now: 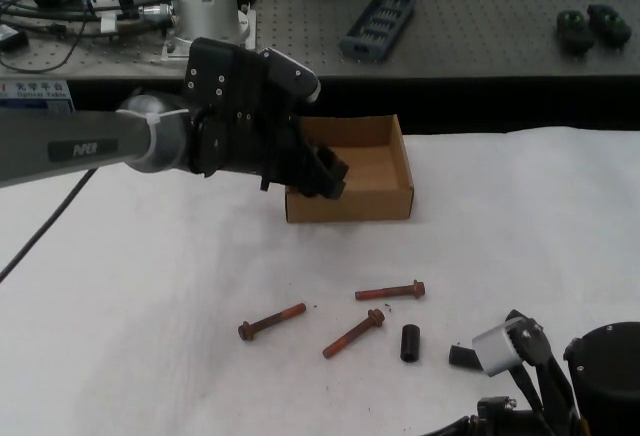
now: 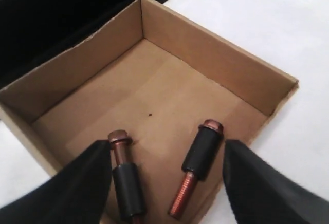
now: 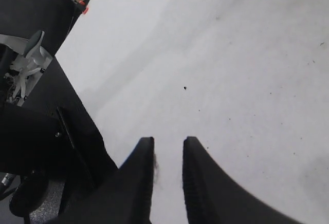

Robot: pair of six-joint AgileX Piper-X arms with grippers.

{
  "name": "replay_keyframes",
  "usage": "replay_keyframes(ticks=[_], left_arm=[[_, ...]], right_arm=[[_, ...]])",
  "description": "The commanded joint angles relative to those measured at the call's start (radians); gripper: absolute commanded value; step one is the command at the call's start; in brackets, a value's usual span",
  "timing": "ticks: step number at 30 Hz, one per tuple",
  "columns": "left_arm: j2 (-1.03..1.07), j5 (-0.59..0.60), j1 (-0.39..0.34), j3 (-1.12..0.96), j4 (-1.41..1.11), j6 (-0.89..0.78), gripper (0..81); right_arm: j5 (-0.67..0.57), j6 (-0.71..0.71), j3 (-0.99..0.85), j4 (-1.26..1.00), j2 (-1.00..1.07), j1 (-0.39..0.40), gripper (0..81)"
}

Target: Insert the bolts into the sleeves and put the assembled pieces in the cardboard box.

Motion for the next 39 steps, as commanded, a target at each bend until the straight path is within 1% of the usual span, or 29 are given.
replay_keyframes(ticks=[1, 3, 6, 8, 12, 15, 17, 20, 22, 25, 30, 33, 37, 39], left_arm=[[-0.084, -0.05, -0.006, -0.013, 0.134, 0.086, 45.4], [-0.123, -0.069, -0.006, -0.013, 0.231, 0.11, 42.7], [-0.168, -0.092, 0.007, -0.013, 0.362, 0.189, 38.6], [-0.189, -0.114, 0.019, -0.013, 0.418, 0.217, 38.4], [-0.218, -0.135, 0.034, -0.013, 0.532, 0.213, 38.4], [-0.224, -0.154, 0.034, -0.006, 0.611, 0.213, 38.4], [-0.226, -0.159, 0.034, 0.012, 0.603, 0.194, 38.4], [-0.227, -0.16, 0.034, 0.041, 0.604, 0.176, 38.4], [-0.227, -0.154, 0.034, 0.054, 0.595, 0.143, 38.4], [-0.227, -0.094, 0.028, 0.058, 0.587, 0.093, 38.4], [-0.227, -0.01, 0.017, 0.058, 0.591, -0.128, 38.4], [-0.227, 0.024, 0.015, 0.058, 0.58, -0.22, 38.4], [-0.227, 0.039, 0.005, 0.058, 0.586, -0.243, 38.4], [-0.227, 0.046, -0.003, 0.058, 0.587, -0.243, 38.4]], right_arm=[[-0.015, 0.0, 0.0, -0.001, -0.014, 0.005, 16.7], [-0.005, -0.007, 0.0, -0.001, -0.014, -0.003, 16.7], [0.016, -0.03, -0.008, -0.008, -0.014, -0.04, 16.7], [0.015, -0.046, -0.023, 0.004, -0.014, -0.074, 16.7], [0.02, -0.057, -0.093, 0.073, -0.014, -0.154, 16.7], [0.023, -0.144, -0.189, 0.185, -0.014, -0.202, 16.7], [0.047, -0.213, -0.259, 0.29, -0.014, -0.222, 16.7], [0.074, -0.25, -0.327, 0.381, -0.006, -0.243, 16.7], [0.074, -0.25, -0.345, 0.388, 0.004, -0.256, 16.7], [0.098, -0.221, -0.353, 0.386, 0.026, -0.278, 16.7], [0.096, -0.201, -0.353, 0.389, 0.076, -0.308, 16.7], [0.096, -0.201, -0.353, 0.401, 0.086, -0.311, 16.7], [0.101, -0.201, -0.353, 0.411, 0.086, -0.311, 16.7], [0.138, -0.209, -0.353, 0.411, 0.086, -0.311, 16.7]])
